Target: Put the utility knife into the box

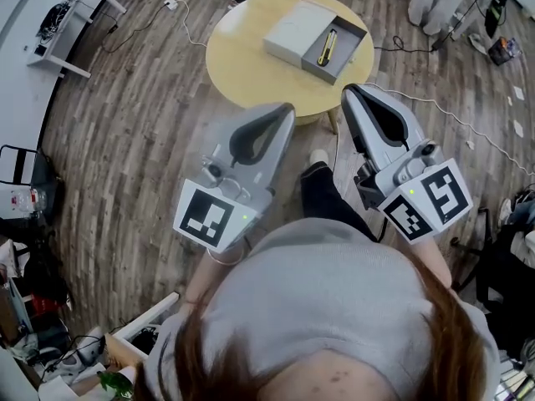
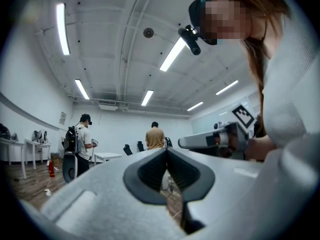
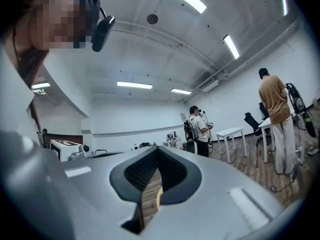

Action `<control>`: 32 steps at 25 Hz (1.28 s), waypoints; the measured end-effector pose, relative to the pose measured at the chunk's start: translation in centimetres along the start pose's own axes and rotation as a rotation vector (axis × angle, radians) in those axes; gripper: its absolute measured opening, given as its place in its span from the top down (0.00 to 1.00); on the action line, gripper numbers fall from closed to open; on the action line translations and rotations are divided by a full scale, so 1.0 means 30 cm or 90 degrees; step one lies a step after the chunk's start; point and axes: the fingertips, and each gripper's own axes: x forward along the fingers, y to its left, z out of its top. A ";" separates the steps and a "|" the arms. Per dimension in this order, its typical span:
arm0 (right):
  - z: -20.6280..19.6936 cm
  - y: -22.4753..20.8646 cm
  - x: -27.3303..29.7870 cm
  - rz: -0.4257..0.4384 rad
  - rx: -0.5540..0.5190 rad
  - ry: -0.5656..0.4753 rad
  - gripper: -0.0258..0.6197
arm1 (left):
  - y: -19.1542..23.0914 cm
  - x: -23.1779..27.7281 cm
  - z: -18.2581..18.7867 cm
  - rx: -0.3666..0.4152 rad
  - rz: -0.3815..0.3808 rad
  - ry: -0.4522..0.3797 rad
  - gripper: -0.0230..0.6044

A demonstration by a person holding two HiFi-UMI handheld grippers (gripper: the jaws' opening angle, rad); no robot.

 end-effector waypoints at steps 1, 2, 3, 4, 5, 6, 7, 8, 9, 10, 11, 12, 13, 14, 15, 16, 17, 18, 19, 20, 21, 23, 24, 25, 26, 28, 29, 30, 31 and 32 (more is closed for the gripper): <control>0.000 0.030 -0.029 -0.004 0.003 0.001 0.96 | -0.032 -0.029 0.012 0.001 -0.005 -0.002 0.96; 0.000 0.059 -0.057 -0.008 0.006 0.002 0.96 | -0.064 -0.058 0.022 0.000 -0.009 -0.003 0.96; 0.000 0.087 -0.084 -0.011 0.007 0.004 0.96 | -0.092 -0.086 0.029 -0.002 -0.012 -0.002 0.96; 0.001 0.112 -0.107 -0.015 0.005 0.007 0.96 | -0.116 -0.110 0.035 -0.006 -0.015 -0.001 0.96; 0.001 0.135 -0.125 -0.019 0.001 0.009 0.96 | -0.135 -0.131 0.042 -0.010 -0.018 -0.003 0.96; 0.002 0.157 -0.142 -0.023 -0.003 0.011 0.96 | -0.151 -0.148 0.051 -0.013 -0.021 -0.006 0.96; 0.002 0.176 -0.157 -0.026 -0.006 0.013 0.96 | -0.167 -0.162 0.059 -0.014 -0.024 -0.009 0.96; 0.001 0.193 -0.172 -0.029 -0.008 0.016 0.96 | -0.183 -0.173 0.066 -0.015 -0.026 -0.013 0.96; 0.001 0.207 -0.188 -0.030 -0.009 0.019 0.96 | -0.199 -0.182 0.072 -0.017 -0.027 -0.015 0.96; 0.003 0.218 -0.203 -0.030 -0.012 0.022 0.96 | -0.214 -0.189 0.079 -0.018 -0.027 -0.016 0.96; 0.006 0.226 -0.214 -0.029 -0.014 0.025 0.96 | -0.224 -0.194 0.086 -0.019 -0.026 -0.018 0.96; 0.008 0.233 -0.221 -0.026 -0.016 0.027 0.96 | -0.231 -0.198 0.095 -0.019 -0.023 -0.020 0.96; 0.008 0.240 -0.225 -0.023 -0.020 0.031 0.96 | -0.235 -0.202 0.105 -0.019 -0.021 -0.022 0.96; 0.004 0.248 -0.229 -0.020 -0.025 0.035 0.96 | -0.240 -0.207 0.114 -0.018 -0.020 -0.023 0.96; -0.002 0.254 -0.233 -0.020 -0.030 0.041 0.96 | -0.245 -0.213 0.121 -0.016 -0.019 -0.024 0.96; -0.009 0.258 -0.239 -0.022 -0.035 0.045 0.96 | -0.251 -0.217 0.127 -0.014 -0.019 -0.024 0.96; -0.016 0.260 -0.247 -0.025 -0.037 0.049 0.96 | -0.258 -0.222 0.129 -0.013 -0.018 -0.024 0.96; -0.020 0.262 -0.258 -0.028 -0.036 0.050 0.96 | -0.267 -0.226 0.130 -0.014 -0.016 -0.023 0.96; -0.023 0.265 -0.271 -0.029 -0.035 0.050 0.96 | -0.279 -0.231 0.130 -0.017 -0.015 -0.021 0.96; -0.024 0.268 -0.286 -0.030 -0.033 0.049 0.96 | -0.293 -0.236 0.129 -0.019 -0.014 -0.021 0.96; -0.023 0.269 -0.303 -0.031 -0.032 0.046 0.96 | -0.310 -0.240 0.127 -0.021 -0.014 -0.019 0.96; -0.022 0.269 -0.331 -0.030 -0.028 0.041 0.96 | -0.344 -0.242 0.121 -0.023 -0.013 -0.017 0.96; -0.021 0.270 -0.343 -0.027 -0.026 0.039 0.96 | -0.358 -0.241 0.120 -0.025 -0.012 -0.018 0.96; -0.018 0.274 -0.354 -0.023 -0.026 0.036 0.96 | -0.370 -0.240 0.120 -0.025 -0.011 -0.020 0.96; -0.013 0.279 -0.362 -0.019 -0.030 0.032 0.96 | -0.380 -0.240 0.120 -0.024 -0.010 -0.022 0.96; -0.001 0.292 -0.376 -0.010 -0.048 0.023 0.96 | -0.395 -0.237 0.125 -0.021 -0.009 -0.028 0.96; 0.003 0.298 -0.383 -0.006 -0.056 0.020 0.96 | -0.402 -0.235 0.130 -0.021 -0.008 -0.032 0.96; 0.005 0.302 -0.390 -0.003 -0.060 0.019 0.96 | -0.408 -0.234 0.134 -0.021 -0.007 -0.035 0.96; 0.006 0.304 -0.397 -0.002 -0.060 0.017 0.96 | -0.414 -0.234 0.136 -0.021 -0.006 -0.033 0.96; 0.008 0.303 -0.403 -0.002 -0.058 0.015 0.96 | -0.420 -0.233 0.136 -0.022 -0.006 -0.028 0.96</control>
